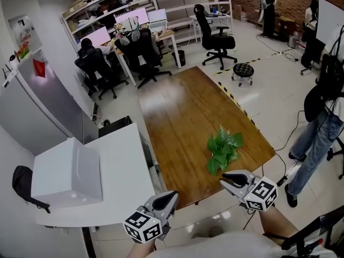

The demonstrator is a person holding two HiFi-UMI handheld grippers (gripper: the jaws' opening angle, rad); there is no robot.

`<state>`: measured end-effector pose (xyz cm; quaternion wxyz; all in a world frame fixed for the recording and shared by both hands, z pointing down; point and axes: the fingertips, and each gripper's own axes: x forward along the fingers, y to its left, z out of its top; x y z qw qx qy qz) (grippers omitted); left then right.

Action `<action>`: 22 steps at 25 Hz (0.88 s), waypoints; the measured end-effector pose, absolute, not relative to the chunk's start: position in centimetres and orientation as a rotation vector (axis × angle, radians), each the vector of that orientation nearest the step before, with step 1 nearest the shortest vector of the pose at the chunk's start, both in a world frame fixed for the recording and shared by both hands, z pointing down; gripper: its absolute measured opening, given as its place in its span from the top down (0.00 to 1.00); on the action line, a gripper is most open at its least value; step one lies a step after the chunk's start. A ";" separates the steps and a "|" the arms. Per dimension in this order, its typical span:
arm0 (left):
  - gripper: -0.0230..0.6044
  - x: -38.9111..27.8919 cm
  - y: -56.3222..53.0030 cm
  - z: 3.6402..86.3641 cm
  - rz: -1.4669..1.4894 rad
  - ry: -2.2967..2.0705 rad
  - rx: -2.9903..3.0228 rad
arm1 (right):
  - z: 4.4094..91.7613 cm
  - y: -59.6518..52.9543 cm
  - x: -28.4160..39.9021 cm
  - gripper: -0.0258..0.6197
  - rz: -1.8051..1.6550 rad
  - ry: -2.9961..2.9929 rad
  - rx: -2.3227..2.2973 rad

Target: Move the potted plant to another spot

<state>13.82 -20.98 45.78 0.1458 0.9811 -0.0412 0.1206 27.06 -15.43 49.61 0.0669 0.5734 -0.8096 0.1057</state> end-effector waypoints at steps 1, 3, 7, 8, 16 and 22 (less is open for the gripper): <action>0.97 14.1 -21.0 46.0 0.355 -0.120 2.824 | 50.3 -15.4 27.8 0.85 0.321 -2.425 1.733; 0.97 14.5 -21.1 46.5 0.370 -0.126 2.817 | 52.0 -15.2 29.3 0.82 0.347 -2.395 1.739; 0.97 15.0 -21.3 46.9 0.389 -0.142 2.807 | 56.0 -15.4 32.0 0.72 0.412 -2.301 1.738; 0.97 14.9 -21.5 47.0 0.394 -0.148 2.806 | 57.0 -15.7 32.5 0.70 0.423 -2.278 1.734; 0.97 13.4 -23.6 47.4 0.432 -0.250 2.787 | 63.3 -18.9 35.8 0.45 0.432 -2.081 1.761; 0.97 13.2 -24.0 47.9 0.450 -0.270 2.779 | 66.5 -21.2 37.9 0.33 0.512 -2.023 1.797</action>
